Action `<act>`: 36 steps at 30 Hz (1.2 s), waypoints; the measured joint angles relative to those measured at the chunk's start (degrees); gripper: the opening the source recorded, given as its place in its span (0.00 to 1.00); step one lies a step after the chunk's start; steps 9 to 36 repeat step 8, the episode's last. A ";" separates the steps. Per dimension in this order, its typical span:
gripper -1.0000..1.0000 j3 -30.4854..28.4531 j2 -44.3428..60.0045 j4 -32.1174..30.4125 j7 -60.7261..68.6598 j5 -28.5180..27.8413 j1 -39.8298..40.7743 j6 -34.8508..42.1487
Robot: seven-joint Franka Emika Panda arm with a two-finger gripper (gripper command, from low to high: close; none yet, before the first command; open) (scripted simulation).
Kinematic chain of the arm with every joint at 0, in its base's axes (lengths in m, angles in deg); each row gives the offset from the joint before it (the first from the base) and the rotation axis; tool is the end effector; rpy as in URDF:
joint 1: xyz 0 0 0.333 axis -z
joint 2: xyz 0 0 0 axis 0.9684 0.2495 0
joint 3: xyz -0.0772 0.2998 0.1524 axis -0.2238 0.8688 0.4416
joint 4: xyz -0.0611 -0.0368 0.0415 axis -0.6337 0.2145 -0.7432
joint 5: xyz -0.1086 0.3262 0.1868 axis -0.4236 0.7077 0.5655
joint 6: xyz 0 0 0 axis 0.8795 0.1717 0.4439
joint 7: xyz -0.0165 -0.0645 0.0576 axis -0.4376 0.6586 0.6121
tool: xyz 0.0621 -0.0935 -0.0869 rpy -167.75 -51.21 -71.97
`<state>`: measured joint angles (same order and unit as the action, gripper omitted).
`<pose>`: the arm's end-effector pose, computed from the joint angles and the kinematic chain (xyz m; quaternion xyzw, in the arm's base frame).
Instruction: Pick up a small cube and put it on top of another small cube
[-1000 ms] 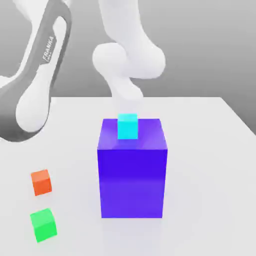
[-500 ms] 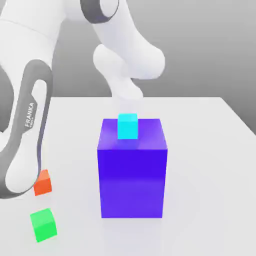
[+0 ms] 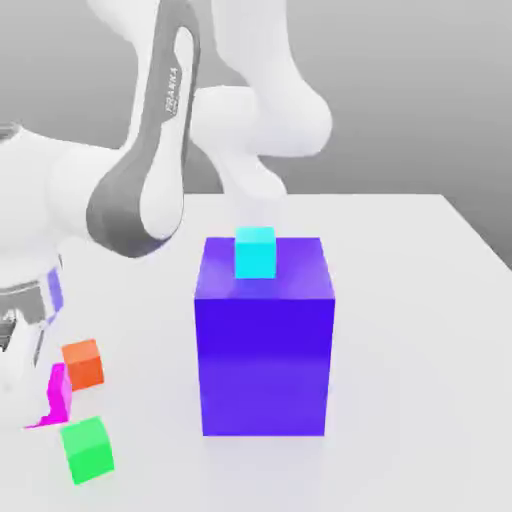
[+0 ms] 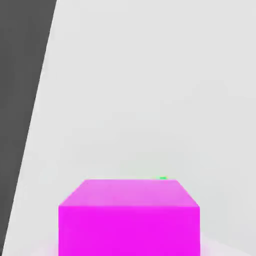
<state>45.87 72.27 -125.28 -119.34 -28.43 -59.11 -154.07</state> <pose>0.4310 -0.2171 0.2306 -0.4684 0.8835 0.0000 0.0020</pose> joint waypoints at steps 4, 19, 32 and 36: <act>0.00 1.48 6.59 -0.46 1.22 2.42 0.73 -6.94; 1.00 1.80 7.68 -0.42 1.51 2.84 0.93 -7.97; 1.00 1.80 7.68 -0.42 1.51 2.84 0.93 -7.97; 1.00 1.80 7.68 -0.42 1.51 2.84 0.93 -7.97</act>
